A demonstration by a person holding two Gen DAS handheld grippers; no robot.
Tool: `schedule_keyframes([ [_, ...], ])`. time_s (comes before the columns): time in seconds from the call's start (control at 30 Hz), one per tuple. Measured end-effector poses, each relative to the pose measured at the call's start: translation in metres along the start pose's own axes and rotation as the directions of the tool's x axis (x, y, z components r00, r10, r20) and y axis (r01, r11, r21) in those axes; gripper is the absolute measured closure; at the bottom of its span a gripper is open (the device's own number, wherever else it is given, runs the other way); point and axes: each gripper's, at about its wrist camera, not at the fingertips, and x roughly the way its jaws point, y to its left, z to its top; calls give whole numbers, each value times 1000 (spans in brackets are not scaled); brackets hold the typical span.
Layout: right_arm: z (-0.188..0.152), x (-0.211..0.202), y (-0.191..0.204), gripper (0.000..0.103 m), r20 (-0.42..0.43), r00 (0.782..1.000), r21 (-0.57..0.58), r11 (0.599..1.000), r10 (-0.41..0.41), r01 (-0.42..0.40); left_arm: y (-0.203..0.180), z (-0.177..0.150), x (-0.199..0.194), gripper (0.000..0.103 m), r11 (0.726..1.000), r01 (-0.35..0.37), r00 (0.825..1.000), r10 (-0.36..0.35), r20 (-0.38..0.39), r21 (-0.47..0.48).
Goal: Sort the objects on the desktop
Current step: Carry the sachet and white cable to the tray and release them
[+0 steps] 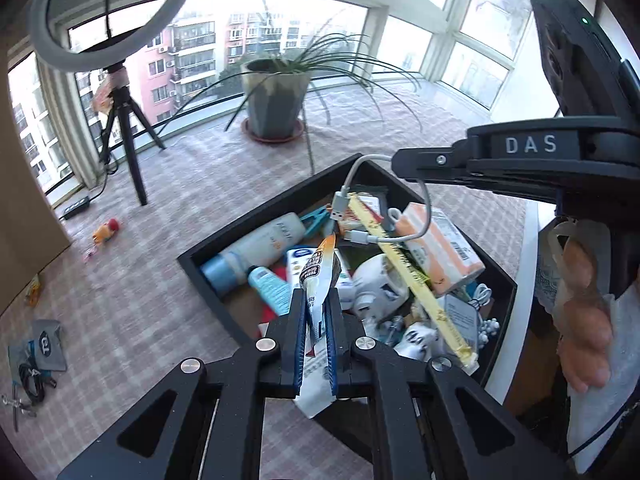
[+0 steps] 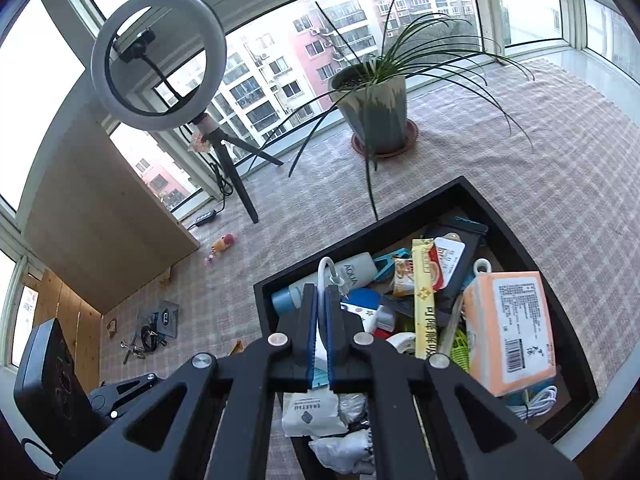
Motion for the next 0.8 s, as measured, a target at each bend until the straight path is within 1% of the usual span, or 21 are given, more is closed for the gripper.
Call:
schedule_keyframes([
  [0.07,1,-3,-11,99,5,1000,14,1000,-15,15,-19,6,8,95,999,18,1000,-18,-8,31],
  [0.2,0,-8,-27,99,13,999,38,999,-35,35,-45,13,18,95,997,45,999,-44,-23,63],
  [0.23,0,-9,-31,99,15,999,45,998,-39,38,-49,15,19,95,996,56,998,-55,-26,67],
  [0.27,0,-9,-33,99,17,999,50,998,-39,38,-53,17,22,93,994,82,996,-80,-32,74],
  [0.3,0,-11,-35,98,24,999,53,998,-33,32,-57,18,24,90,991,105,994,-101,-42,85],
  [0.33,1,-11,-37,97,25,999,58,998,-34,32,-60,20,25,85,991,99,994,-95,-49,88],
  [0.37,2,-11,-39,94,14,999,67,997,-40,39,-60,21,27,68,993,81,996,-77,-49,83],
  [0.4,3,-11,-41,81,5,999,80,996,-45,45,-60,22,26,56,994,73,997,-70,-39,78],
  [0.43,2,-12,-43,67,11,999,90,995,-48,47,-58,22,24,55,995,67,997,-65,-27,70],
  [0.47,2,-14,-44,63,20,998,92,994,-59,57,-54,21,22,56,996,64,998,-62,-23,62],
  [0.57,0,-16,-40,62,26,996,71,994,-83,81,-44,19,18,56,998,53,998,-52,-25,46],
  [0.7,-1,-15,-35,62,24,997,68,995,-68,66,-23,15,14,56,999,35,999,-35,-26,0],
  [0.8,0,-12,-28,62,16,999,57,997,-52,51,-6,8,9,57,999,5,999,-6,-32,-33],
])
